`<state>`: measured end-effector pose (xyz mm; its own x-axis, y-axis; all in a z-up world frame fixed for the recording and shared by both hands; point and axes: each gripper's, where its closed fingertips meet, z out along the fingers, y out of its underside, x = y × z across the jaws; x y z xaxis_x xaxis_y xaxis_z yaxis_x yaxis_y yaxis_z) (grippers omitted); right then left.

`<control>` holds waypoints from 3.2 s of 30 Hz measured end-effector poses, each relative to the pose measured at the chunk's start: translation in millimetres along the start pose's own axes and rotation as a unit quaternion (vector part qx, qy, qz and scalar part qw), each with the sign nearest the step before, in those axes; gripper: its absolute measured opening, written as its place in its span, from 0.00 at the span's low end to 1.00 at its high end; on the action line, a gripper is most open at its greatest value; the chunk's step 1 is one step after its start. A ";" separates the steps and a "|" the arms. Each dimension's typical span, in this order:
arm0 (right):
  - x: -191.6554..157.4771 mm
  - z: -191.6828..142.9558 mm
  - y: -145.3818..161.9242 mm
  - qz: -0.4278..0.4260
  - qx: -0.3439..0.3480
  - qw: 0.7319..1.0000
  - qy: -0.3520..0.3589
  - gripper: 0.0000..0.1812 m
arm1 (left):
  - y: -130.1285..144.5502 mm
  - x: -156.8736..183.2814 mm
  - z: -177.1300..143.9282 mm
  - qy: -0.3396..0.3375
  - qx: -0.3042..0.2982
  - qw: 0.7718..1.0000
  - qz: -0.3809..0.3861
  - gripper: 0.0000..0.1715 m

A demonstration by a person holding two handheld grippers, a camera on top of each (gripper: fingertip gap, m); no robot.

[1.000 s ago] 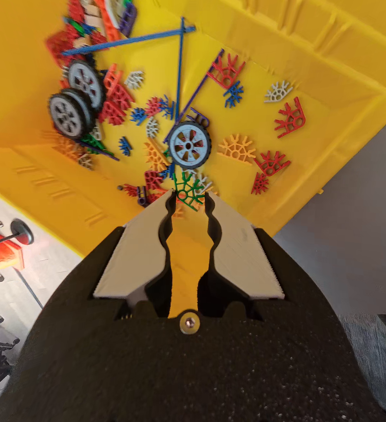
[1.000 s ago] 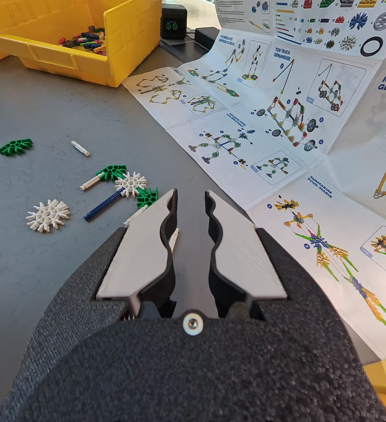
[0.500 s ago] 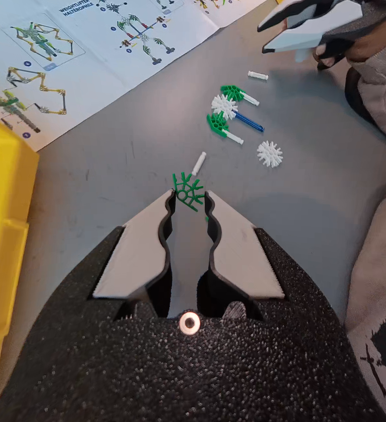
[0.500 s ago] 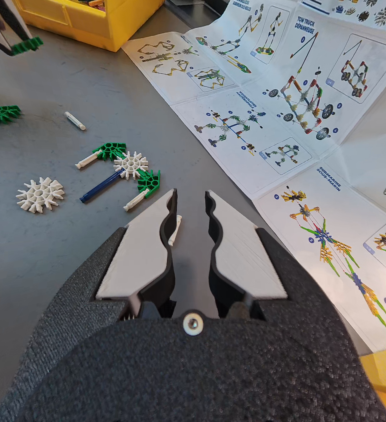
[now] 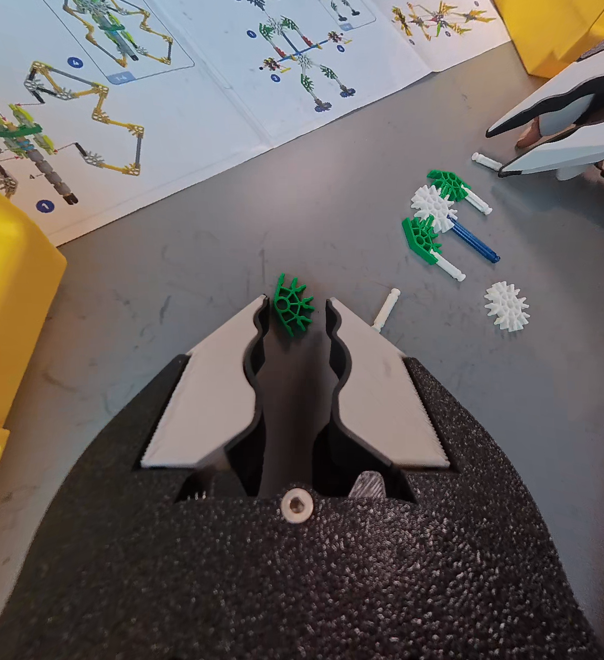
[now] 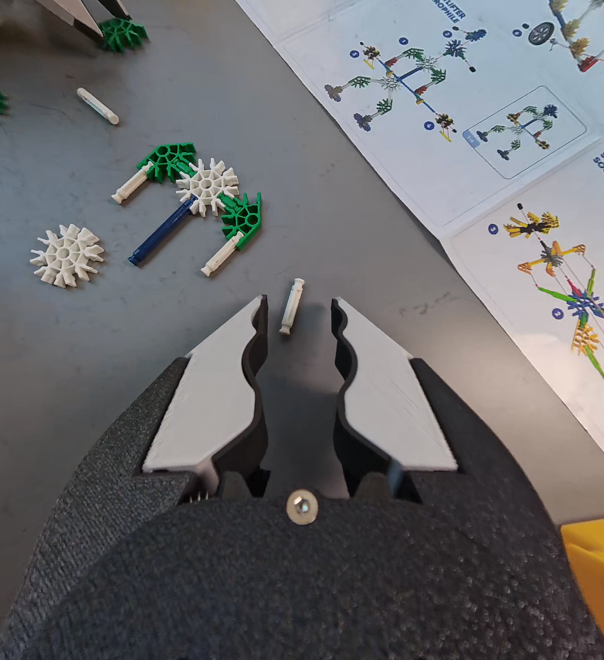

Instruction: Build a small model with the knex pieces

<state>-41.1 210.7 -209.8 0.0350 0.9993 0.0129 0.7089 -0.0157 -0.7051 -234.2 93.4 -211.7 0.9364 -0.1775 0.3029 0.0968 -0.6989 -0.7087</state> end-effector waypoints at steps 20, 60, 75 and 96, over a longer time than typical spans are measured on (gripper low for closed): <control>-12.3 -0.3 7.0 -0.054 -0.050 0.997 0.035 0.02 | -5.3 77.1 8.1 0.071 0.039 0.986 0.148 0.17; -128.7 5.6 -7.6 -0.216 0.003 0.963 -0.160 0.24 | -3.7 111.7 13.9 0.142 -0.038 0.946 0.288 0.22; -140.9 18.1 -11.9 -0.197 -0.027 0.970 -0.142 0.17 | 46.2 148.5 26.1 0.195 -0.115 0.912 0.341 0.20; -135.5 11.5 -6.3 -0.121 -0.053 0.983 -0.126 0.17 | 34.9 159.6 41.1 0.211 -0.087 0.929 0.293 0.33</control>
<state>-58.5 75.8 -215.3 -0.3099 0.9507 -0.0150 0.7448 0.2329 -0.6253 -67.5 69.1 -214.3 0.5926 -0.7922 0.1458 -0.4774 -0.4913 -0.7285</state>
